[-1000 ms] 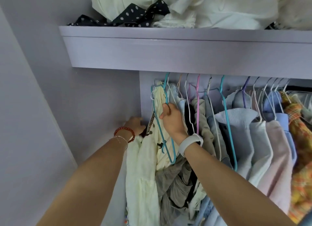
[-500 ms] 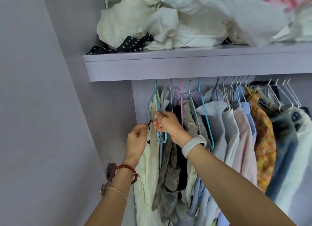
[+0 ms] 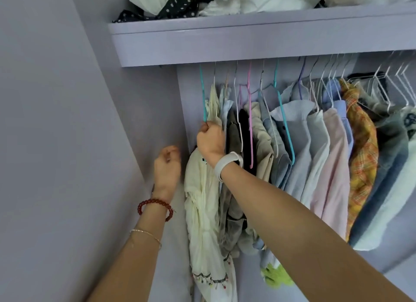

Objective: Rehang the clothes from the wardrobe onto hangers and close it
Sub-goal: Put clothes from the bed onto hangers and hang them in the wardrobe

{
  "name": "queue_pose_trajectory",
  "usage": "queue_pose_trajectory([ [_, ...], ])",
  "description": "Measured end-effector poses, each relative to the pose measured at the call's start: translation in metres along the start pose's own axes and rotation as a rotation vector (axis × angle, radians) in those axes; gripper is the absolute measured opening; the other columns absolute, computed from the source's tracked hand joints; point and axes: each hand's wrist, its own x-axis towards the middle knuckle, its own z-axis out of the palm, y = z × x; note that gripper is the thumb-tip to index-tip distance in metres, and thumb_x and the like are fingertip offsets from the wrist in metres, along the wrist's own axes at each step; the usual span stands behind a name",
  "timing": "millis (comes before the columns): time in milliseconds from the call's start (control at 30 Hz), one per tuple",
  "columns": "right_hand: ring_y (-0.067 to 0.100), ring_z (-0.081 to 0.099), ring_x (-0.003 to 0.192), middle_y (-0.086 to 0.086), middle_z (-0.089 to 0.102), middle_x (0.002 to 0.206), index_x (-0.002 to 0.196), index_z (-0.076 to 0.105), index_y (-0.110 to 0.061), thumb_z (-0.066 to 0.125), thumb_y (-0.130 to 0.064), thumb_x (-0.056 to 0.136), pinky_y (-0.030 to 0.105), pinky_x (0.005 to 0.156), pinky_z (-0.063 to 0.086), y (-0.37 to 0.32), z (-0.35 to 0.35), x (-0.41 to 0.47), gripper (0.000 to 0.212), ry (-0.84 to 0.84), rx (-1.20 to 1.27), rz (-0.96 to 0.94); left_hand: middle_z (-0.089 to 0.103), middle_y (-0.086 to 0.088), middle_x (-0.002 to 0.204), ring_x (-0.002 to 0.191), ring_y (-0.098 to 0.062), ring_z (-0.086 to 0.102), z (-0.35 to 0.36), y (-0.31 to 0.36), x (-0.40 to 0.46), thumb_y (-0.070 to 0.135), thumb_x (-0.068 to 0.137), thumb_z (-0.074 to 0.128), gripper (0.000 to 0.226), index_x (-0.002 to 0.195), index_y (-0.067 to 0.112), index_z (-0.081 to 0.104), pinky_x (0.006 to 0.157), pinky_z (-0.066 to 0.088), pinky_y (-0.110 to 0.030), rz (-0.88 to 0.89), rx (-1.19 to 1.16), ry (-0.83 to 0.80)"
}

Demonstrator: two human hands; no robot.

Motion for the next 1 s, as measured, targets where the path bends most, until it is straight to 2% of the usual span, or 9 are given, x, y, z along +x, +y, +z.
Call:
queue_pose_trajectory([
  [133,0.039,0.056,0.094,0.022,0.063,0.100,0.099,0.060,-0.003,0.037,-0.008,0.091,0.038,0.076,0.043,0.015,-0.011,-0.002,0.026,0.055,-0.116,0.006,0.058,-0.003,0.102,0.097,-0.018,0.055,-0.001,-0.001,-0.005,0.013,0.095,0.044,0.023,0.111,0.008,0.059,0.087,0.041,-0.026,-0.009,0.040,0.016],
  [300,0.025,0.047,0.077,0.010,0.052,0.080,0.086,0.054,-0.005,0.036,-0.009,0.093,0.035,0.072,0.041,0.010,-0.033,0.000,0.021,-0.038,-0.033,-0.184,0.055,0.000,0.101,0.094,-0.011,0.050,0.007,0.012,-0.015,0.011,0.095,0.045,0.022,0.112,0.006,0.059,0.076,0.035,-0.011,0.079,0.048,0.028],
  [367,0.019,0.049,0.082,0.007,0.054,0.085,0.108,0.058,-0.006,0.036,-0.011,0.095,0.030,0.076,0.039,0.005,-0.048,-0.001,0.027,-0.068,-0.011,-0.220,0.054,0.002,0.103,0.095,-0.009,0.050,0.011,0.022,-0.019,0.011,0.095,0.045,0.025,0.116,0.006,0.057,0.073,0.033,-0.007,0.137,0.052,0.007],
  [433,0.019,0.052,0.095,0.011,0.059,0.109,0.128,0.050,-0.007,0.036,-0.015,0.096,0.027,0.087,0.038,0.002,-0.066,-0.004,0.035,-0.107,0.006,-0.237,0.054,0.003,0.107,0.096,-0.008,0.049,0.015,0.031,-0.023,0.013,0.095,0.044,0.028,0.120,0.006,0.055,0.074,0.033,-0.006,0.184,0.060,-0.014],
  [500,0.022,0.052,0.113,0.012,0.054,0.128,0.131,0.047,-0.007,0.037,-0.017,0.097,0.024,0.096,0.035,0.004,-0.084,-0.009,0.037,-0.115,0.033,-0.271,0.055,0.001,0.114,0.100,-0.007,0.049,0.018,0.038,-0.026,0.015,0.096,0.043,0.031,0.124,0.008,0.052,0.080,0.033,-0.008,0.207,0.064,-0.031],
  [633,0.018,0.047,0.120,0.009,0.051,0.132,0.133,0.045,-0.010,0.038,-0.018,0.098,0.010,0.092,0.029,0.016,-0.120,-0.025,0.037,-0.144,0.050,-0.275,0.050,-0.007,0.131,0.114,-0.013,0.048,0.030,0.049,-0.039,0.018,0.097,0.042,0.034,0.130,0.011,0.048,0.097,0.035,-0.021,0.250,0.087,-0.080],
  [800,0.018,0.043,0.127,0.010,0.047,0.137,0.135,0.042,-0.007,0.037,-0.014,0.098,0.021,0.106,0.028,0.039,-0.161,-0.045,0.038,-0.165,0.072,-0.234,0.041,-0.001,0.141,0.119,-0.009,0.042,0.057,0.062,-0.055,0.025,0.098,0.040,0.042,0.139,0.017,0.038,0.102,0.029,-0.022,0.299,0.090,-0.261],
  [900,0.017,0.041,0.129,0.009,0.045,0.139,0.135,0.042,-0.007,0.038,-0.011,0.097,0.016,0.104,0.025,0.058,-0.180,-0.062,0.038,-0.184,0.084,-0.161,0.033,-0.001,0.148,0.134,-0.016,0.032,0.074,0.057,-0.060,0.029,0.099,0.038,0.046,0.143,0.017,0.033,0.113,0.023,-0.031,0.171,0.136,-0.383],
  [1000,0.019,0.043,0.125,0.009,0.047,0.137,0.134,0.044,-0.008,0.040,-0.009,0.096,0.011,0.097,0.027,0.092,-0.182,-0.084,0.038,-0.238,0.051,-0.097,0.033,-0.006,0.148,0.135,-0.020,0.032,0.080,0.032,-0.076,0.029,0.098,0.040,0.046,0.141,0.016,0.034,0.113,0.025,-0.035,0.066,0.190,-0.288],
])
